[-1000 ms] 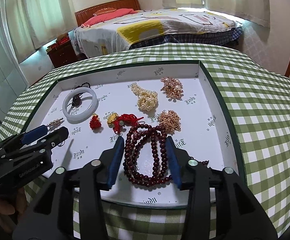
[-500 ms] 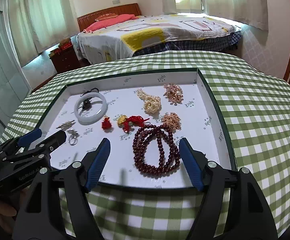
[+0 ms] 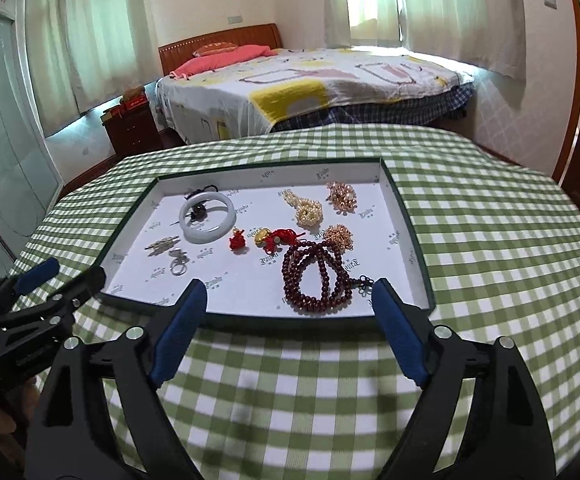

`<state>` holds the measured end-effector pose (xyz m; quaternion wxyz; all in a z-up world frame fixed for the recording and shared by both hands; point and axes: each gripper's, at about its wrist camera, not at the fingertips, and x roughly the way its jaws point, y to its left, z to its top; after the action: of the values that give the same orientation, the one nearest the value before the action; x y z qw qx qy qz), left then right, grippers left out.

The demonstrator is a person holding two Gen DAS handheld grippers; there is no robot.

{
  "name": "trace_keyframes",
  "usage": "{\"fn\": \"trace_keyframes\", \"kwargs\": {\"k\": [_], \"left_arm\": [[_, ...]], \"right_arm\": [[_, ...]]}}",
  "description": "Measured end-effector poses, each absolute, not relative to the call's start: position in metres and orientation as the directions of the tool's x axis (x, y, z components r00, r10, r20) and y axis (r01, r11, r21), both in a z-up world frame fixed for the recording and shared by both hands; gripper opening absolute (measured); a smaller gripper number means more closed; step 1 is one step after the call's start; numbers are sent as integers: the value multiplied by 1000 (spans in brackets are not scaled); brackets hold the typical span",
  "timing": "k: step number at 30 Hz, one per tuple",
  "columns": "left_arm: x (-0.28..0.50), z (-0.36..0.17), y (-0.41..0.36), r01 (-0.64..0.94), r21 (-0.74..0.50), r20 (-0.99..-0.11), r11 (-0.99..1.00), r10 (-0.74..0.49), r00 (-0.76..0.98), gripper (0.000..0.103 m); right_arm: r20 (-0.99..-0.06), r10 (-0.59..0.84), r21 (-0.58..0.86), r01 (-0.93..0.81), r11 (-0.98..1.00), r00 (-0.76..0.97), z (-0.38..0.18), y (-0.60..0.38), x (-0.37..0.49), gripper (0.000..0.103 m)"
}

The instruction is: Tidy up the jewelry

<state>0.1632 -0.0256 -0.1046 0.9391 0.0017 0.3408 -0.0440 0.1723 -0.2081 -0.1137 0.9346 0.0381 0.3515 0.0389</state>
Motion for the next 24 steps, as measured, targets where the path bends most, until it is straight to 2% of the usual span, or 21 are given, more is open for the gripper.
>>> {"fn": "trace_keyframes", "kwargs": {"k": [7, 24], "left_arm": [[127, -77, -13, 50, -33, -602, 998, -60, 796, 84], [42, 0, 2, 2, -16, -444, 1000, -9, 896, 84]], "right_arm": [[-615, 87, 72, -54, 996, 784, -82, -201, 137, 87], [-462, 72, 55, -53, 997, 884, -4, -200, 52, 91]]}}
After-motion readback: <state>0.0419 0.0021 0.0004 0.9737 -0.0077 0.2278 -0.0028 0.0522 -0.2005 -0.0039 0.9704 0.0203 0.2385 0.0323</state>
